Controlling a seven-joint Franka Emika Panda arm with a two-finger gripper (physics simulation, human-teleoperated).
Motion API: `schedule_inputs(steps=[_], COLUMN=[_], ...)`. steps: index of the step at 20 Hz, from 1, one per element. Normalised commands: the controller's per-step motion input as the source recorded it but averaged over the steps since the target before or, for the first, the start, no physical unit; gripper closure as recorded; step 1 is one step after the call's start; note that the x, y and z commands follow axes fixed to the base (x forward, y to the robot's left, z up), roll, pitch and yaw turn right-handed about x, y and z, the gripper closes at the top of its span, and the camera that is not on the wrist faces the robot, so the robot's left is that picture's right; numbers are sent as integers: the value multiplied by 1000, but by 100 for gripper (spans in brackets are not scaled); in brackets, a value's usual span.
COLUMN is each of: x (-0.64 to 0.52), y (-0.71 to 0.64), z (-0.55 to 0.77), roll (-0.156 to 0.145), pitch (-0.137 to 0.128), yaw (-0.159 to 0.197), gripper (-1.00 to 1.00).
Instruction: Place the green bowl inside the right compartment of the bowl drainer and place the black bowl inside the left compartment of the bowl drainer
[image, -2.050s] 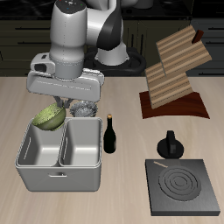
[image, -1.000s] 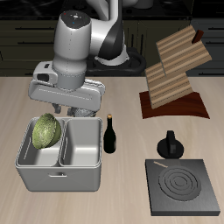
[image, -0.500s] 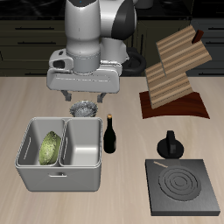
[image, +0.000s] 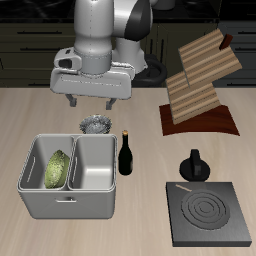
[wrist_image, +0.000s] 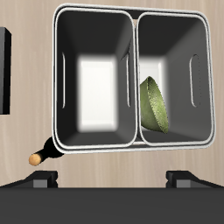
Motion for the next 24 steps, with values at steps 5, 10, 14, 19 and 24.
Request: schedule_inputs(steps=[5, 10, 14, 19, 24], x=[-644, -439, -522, -414, -291], y=[111, 121, 46, 135, 88], z=[185, 88, -63, 6, 26], roll=[20, 47, -4, 39, 34], pitch=[-54, -23, 7, -27, -11], yaw=[-12, -55, -45, 3, -31], gripper=[-100, -100, -100, -100, -100])
